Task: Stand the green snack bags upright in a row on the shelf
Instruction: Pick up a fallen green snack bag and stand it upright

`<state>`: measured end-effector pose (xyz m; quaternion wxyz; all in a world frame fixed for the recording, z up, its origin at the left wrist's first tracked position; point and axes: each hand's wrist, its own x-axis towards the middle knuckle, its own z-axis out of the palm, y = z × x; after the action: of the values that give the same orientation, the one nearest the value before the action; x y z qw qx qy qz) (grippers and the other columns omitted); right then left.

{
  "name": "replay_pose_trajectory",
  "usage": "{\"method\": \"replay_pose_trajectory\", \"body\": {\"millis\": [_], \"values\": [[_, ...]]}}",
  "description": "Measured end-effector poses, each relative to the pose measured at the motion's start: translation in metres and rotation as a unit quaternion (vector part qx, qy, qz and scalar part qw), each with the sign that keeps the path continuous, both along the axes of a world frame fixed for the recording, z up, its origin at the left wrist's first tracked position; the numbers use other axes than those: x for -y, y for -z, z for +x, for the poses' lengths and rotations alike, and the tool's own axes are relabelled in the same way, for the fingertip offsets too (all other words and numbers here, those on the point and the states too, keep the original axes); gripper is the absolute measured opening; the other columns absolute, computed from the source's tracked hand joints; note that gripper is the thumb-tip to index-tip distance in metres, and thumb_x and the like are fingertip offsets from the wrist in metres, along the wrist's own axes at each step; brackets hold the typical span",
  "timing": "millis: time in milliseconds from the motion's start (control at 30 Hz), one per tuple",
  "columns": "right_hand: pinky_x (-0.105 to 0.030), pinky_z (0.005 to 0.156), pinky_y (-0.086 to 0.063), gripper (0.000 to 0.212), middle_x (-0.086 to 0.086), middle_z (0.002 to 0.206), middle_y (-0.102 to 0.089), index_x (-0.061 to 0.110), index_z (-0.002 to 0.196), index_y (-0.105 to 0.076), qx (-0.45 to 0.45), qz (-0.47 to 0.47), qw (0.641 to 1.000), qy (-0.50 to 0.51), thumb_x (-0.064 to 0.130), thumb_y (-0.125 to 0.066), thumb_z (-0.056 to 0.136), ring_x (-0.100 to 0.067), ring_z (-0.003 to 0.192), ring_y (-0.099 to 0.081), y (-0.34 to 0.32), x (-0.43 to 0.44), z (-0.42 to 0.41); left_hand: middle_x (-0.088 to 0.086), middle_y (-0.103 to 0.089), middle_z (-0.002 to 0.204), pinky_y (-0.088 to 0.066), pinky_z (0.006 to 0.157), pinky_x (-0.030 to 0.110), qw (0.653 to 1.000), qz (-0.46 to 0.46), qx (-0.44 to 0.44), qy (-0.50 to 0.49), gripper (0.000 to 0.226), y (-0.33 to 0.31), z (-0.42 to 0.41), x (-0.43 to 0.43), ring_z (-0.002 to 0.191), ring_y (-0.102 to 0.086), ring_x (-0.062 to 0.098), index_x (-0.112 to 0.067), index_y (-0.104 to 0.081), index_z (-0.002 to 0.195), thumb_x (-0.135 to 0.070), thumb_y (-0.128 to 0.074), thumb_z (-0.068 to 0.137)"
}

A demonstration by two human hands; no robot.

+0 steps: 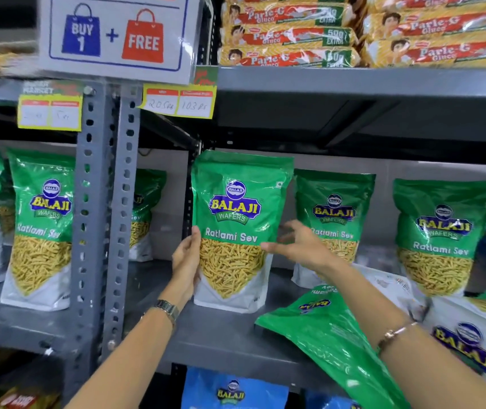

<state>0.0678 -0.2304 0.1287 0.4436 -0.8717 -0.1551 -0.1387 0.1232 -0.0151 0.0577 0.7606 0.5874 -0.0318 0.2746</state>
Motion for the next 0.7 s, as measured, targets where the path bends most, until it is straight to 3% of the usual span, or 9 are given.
{"method": "replay_pose_trajectory", "body": {"millis": [100,167,267,433,600,700], "values": [[-0.042,0.095,-0.048,0.065,-0.006,0.119,-0.061,0.012,0.115,-0.048,-0.019,0.053,0.998,-0.02,0.036,-0.081,0.064,-0.022,0.107,-0.058,0.011,-0.018,0.006,-0.006,-0.062,0.08,-0.049,0.069,0.02,0.999,0.04,-0.001,0.027,0.039,-0.002,-0.009,-0.002,0.073,-0.059,0.005,-0.024,-0.06,0.079,-0.061,-0.053,0.076],[-0.035,0.084,-0.05,0.06,0.0,0.104,-0.063,0.011,0.108,-0.05,-0.006,0.072,0.997,-0.006,0.035,-0.082,0.064,-0.019,0.098,-0.059,0.012,-0.022,0.008,-0.012,-0.064,0.077,-0.045,0.061,0.014,0.999,0.044,-0.005,0.011,0.037,-0.006,-0.016,-0.002,0.07,-0.059,-0.001,-0.024,-0.059,0.075,-0.06,-0.055,0.075],[-0.022,0.065,-0.044,0.054,0.011,0.085,-0.056,0.014,0.101,-0.05,0.004,0.085,0.996,-0.003,0.035,-0.082,0.063,-0.006,0.078,-0.054,0.012,-0.024,0.002,-0.012,-0.063,0.077,-0.045,0.064,0.019,0.999,0.047,-0.005,-0.002,0.039,-0.006,-0.027,-0.003,0.074,-0.059,0.004,-0.024,-0.057,0.075,-0.062,-0.056,0.072],[-0.035,0.08,-0.05,0.053,0.001,0.1,-0.062,0.019,0.098,-0.052,0.021,0.094,0.995,-0.003,0.04,-0.082,0.06,-0.017,0.09,-0.059,0.018,-0.027,-0.012,-0.014,-0.065,0.082,-0.043,0.054,0.012,0.999,0.032,0.006,0.017,0.03,-0.009,-0.049,-0.008,0.076,-0.059,-0.003,-0.027,-0.058,0.083,-0.056,-0.055,0.076],[-0.043,0.087,-0.051,0.06,-0.005,0.106,-0.064,0.014,0.106,-0.057,0.044,0.094,0.995,0.004,0.043,-0.082,0.059,-0.022,0.097,-0.06,0.021,-0.035,-0.029,-0.017,-0.061,0.084,-0.041,0.052,0.009,0.999,0.026,0.003,0.023,0.026,-0.01,-0.071,-0.014,0.076,-0.056,-0.005,-0.03,-0.057,0.085,-0.055,-0.053,0.078],[-0.035,0.079,-0.049,0.062,0.001,0.098,-0.063,0.014,0.105,-0.056,0.059,0.09,0.994,0.004,0.045,-0.082,0.058,-0.019,0.093,-0.059,0.021,-0.039,-0.037,-0.017,-0.062,0.085,-0.043,0.052,0.01,1.0,0.012,0.006,0.024,0.027,-0.008,-0.08,-0.018,0.072,-0.059,-0.007,-0.03,-0.058,0.086,-0.055,-0.054,0.079]]}}
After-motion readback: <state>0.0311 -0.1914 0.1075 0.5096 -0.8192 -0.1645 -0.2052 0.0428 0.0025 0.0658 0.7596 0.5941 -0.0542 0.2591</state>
